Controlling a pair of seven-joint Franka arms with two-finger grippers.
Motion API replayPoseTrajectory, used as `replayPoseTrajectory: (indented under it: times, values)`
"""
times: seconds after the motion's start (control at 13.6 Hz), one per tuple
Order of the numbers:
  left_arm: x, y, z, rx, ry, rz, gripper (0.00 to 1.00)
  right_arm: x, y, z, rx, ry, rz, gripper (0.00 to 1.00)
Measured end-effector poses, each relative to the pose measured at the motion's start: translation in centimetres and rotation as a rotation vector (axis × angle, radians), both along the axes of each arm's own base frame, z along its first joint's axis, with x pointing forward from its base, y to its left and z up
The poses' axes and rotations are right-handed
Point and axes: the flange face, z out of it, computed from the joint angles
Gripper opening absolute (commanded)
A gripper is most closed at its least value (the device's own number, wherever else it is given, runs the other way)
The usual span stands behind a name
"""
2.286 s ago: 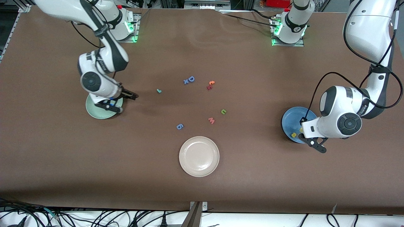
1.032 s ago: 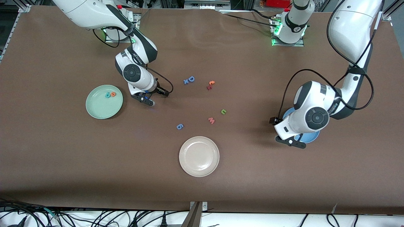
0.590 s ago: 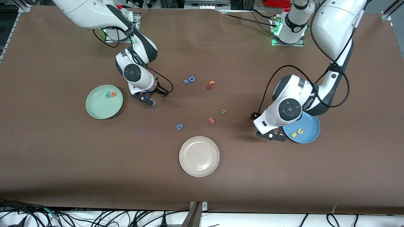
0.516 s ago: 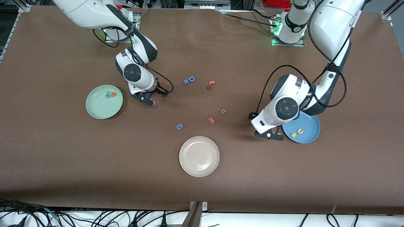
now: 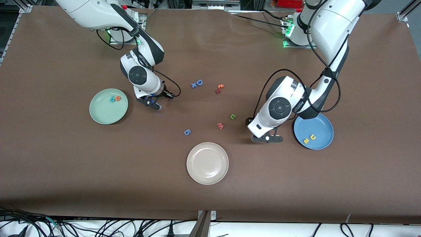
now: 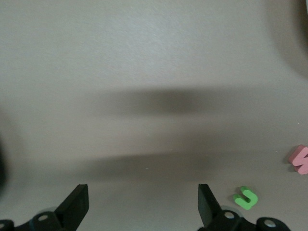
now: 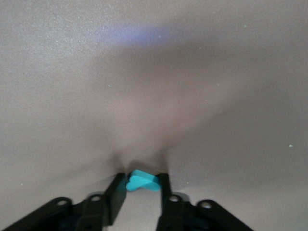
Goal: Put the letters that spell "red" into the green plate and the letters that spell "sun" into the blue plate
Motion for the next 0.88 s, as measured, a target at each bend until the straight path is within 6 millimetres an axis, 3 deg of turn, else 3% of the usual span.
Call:
replayPoseTrajectory:
  times: [0.44, 0.66, 0.88]
  values:
    - [-1.9, -4.5, -1.2, -0.008, -0.028, 0.090, 1.00, 0.0, 0.0, 0.0, 0.000, 0.000, 0.000, 0.21]
    - [-2.5, -5.5, -1.7, -0.009, -0.029, 0.101, 1.00, 0.1, -0.1, 0.1, -0.006, 0.005, -0.010, 0.21]
    - [-3.2, -6.6, -2.0, -0.017, -0.042, 0.121, 1.00, 1.8, -1.5, 1.9, -0.068, 0.052, -0.006, 0.21]
